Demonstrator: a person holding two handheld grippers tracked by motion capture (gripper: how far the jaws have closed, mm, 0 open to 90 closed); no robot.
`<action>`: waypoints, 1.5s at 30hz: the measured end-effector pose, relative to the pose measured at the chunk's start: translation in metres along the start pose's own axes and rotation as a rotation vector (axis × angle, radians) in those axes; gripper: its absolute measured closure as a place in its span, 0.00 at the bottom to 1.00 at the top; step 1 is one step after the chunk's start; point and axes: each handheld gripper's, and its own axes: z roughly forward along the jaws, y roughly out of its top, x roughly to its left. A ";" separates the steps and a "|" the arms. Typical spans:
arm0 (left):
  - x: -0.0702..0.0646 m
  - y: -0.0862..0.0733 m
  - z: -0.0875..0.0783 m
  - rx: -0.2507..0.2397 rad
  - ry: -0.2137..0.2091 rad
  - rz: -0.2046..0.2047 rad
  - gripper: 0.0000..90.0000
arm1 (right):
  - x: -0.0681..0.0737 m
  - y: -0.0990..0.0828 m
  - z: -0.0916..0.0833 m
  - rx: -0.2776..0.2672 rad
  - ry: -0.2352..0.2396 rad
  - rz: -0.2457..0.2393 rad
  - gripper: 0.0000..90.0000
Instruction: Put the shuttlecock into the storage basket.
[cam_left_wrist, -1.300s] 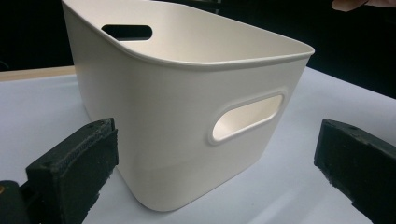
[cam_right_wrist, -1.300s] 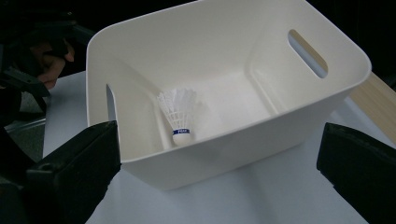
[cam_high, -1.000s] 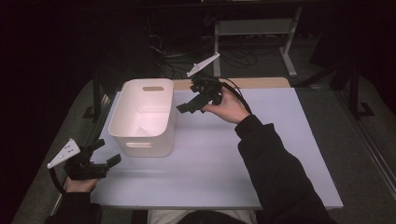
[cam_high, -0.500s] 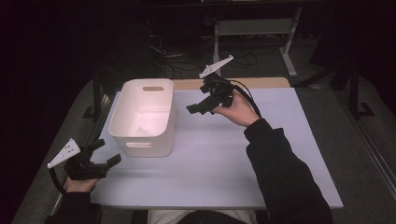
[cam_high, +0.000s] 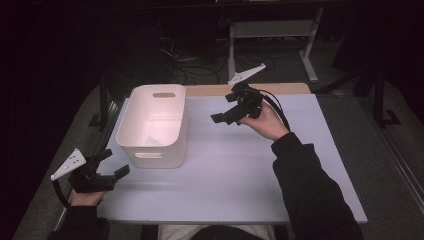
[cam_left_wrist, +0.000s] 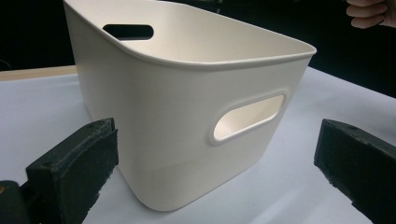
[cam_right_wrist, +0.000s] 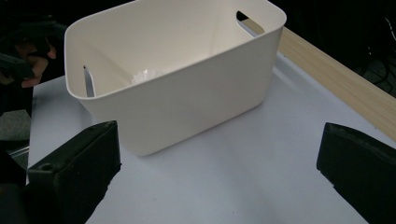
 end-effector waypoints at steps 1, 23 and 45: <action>0.000 0.000 0.000 -0.001 0.000 0.000 0.00 | -0.001 -0.002 -0.001 0.000 -0.001 0.006 0.00; 0.000 0.000 0.000 -0.002 0.001 -0.001 0.00 | -0.009 -0.054 -0.029 -0.064 -0.038 0.060 0.00; -0.001 0.000 0.000 0.001 0.002 0.001 0.00 | -0.011 -0.100 -0.038 -0.065 -0.088 0.098 0.00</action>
